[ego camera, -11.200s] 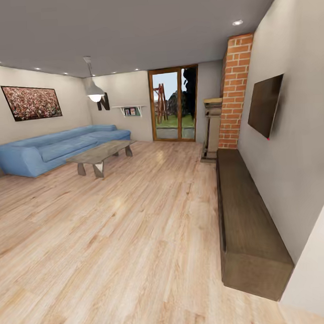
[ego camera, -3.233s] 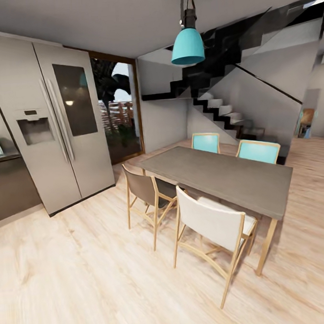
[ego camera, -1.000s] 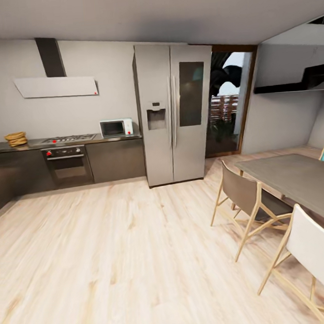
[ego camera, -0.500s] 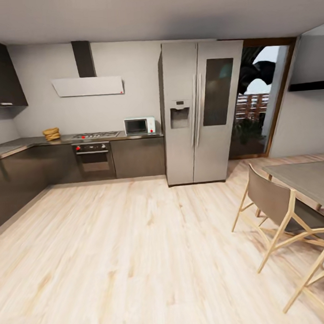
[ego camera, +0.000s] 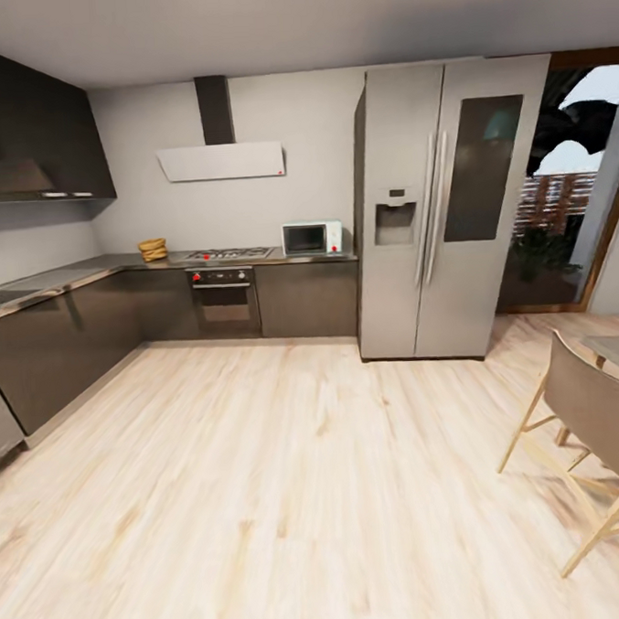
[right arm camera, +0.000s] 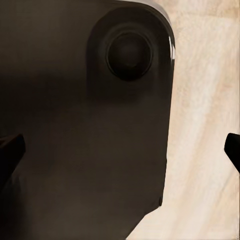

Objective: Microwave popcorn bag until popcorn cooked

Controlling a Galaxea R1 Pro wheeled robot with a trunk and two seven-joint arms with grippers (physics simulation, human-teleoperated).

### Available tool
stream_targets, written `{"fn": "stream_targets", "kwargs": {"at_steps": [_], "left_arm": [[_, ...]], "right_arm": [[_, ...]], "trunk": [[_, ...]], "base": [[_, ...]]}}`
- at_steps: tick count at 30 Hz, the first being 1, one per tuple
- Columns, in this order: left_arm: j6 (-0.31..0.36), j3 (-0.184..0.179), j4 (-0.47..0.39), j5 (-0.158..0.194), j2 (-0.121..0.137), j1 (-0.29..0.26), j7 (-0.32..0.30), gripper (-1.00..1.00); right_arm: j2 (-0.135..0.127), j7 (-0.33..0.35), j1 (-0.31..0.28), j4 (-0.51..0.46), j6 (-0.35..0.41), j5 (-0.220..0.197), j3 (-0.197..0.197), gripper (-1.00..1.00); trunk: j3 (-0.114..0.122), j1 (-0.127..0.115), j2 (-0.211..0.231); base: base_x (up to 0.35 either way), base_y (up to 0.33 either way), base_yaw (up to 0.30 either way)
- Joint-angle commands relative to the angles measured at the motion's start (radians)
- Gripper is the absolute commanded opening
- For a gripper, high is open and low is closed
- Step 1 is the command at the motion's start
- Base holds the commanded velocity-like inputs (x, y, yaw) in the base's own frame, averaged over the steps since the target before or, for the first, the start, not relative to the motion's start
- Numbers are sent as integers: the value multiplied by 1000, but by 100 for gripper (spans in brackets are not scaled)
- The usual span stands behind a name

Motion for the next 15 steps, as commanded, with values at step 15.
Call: {"fn": "stream_targets", "kwargs": {"at_steps": [15], "left_arm": [[11, 0, 3, 6, 0, 0, 1, 100]], "right_arm": [[-8, -1, 0, 0, -5, 2, 0, 100]], "trunk": [[-3, 1, 0]], "base": [[323, 0, 122]]}}
